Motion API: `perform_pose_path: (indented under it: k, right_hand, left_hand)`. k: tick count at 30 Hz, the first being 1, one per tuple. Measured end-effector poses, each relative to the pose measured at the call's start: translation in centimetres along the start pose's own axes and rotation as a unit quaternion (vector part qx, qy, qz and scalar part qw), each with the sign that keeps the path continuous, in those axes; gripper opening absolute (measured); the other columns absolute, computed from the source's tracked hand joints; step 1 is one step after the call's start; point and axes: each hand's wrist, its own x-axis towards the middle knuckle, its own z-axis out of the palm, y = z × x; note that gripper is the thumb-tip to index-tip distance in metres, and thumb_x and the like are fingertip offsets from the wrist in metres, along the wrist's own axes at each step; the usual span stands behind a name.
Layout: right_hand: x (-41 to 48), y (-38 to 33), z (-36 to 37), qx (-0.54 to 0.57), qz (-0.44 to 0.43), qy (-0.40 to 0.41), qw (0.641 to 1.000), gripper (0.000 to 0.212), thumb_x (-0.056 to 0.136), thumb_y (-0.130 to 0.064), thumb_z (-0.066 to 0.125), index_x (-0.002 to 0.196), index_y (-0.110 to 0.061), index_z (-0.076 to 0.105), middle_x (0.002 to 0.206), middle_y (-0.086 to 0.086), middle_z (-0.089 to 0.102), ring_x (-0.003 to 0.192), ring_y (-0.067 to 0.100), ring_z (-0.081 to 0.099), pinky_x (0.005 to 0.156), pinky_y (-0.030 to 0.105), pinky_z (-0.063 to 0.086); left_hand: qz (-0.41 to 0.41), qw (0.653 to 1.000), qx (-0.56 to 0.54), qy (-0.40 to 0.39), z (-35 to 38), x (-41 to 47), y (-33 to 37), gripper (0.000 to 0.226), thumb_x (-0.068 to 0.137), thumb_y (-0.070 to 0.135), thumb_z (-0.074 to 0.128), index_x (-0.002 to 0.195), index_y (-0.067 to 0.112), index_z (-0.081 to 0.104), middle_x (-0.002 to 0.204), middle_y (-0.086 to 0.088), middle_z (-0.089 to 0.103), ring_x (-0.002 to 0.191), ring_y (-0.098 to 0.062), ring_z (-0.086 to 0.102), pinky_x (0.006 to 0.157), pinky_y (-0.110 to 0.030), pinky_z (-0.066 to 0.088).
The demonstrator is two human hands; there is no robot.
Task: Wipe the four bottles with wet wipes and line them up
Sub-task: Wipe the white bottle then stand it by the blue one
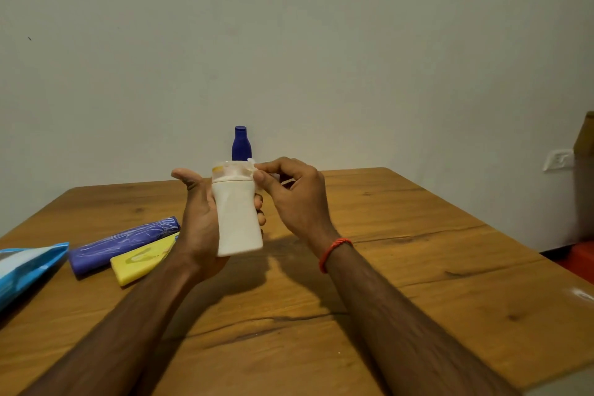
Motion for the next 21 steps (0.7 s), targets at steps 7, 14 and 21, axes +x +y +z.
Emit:
perform_pose_path:
  k: [7, 14, 21]
  right_hand:
    - [-0.4, -1.1, 0.2, 0.157, 0.042, 0.002, 0.987, 0.014, 0.094, -0.017, 0.068, 0.102, -0.006, 0.071, 0.092, 0.006, 0.068, 0.065, 0.019, 0.066, 0.058, 0.036, 0.060]
    - [-1.2, -1.4, 1.7, -0.076, -0.170, -0.185, 0.965, 0.020, 0.083, -0.022, 0.079, 0.101, -0.016, 0.078, 0.096, 0.001, 0.065, 0.093, 0.012, 0.052, 0.074, 0.023, 0.043]
    - [-0.9, -1.7, 1.0, -0.088, -0.151, -0.308, 0.935, 0.023, 0.080, -0.021, 0.081, 0.103, -0.018, 0.078, 0.101, -0.011, 0.064, 0.090, -0.004, 0.054, 0.075, 0.008, 0.041]
  left_hand:
    - [-0.020, 0.999, -0.030, 0.027, -0.2, 0.4, -0.2, 0.095, 0.077, 0.089, 0.022, 0.120, 0.014, 0.061, 0.087, -0.011, 0.065, 0.069, -0.022, 0.064, 0.067, -0.034, 0.055]
    - [0.007, 0.984, -0.131, 0.122, -0.7, 0.2, 0.9, 0.066, 0.092, 0.068, 0.039, 0.083, 0.019, 0.082, 0.080, -0.008, 0.068, 0.072, -0.018, 0.069, 0.066, -0.033, 0.060]
    - [-0.019, 0.978, -0.150, 0.143, -1.9, 0.5, 1.0, 0.056, 0.088, 0.065, 0.053, 0.110, 0.014, 0.062, 0.076, -0.008, 0.063, 0.071, -0.020, 0.067, 0.067, -0.033, 0.058]
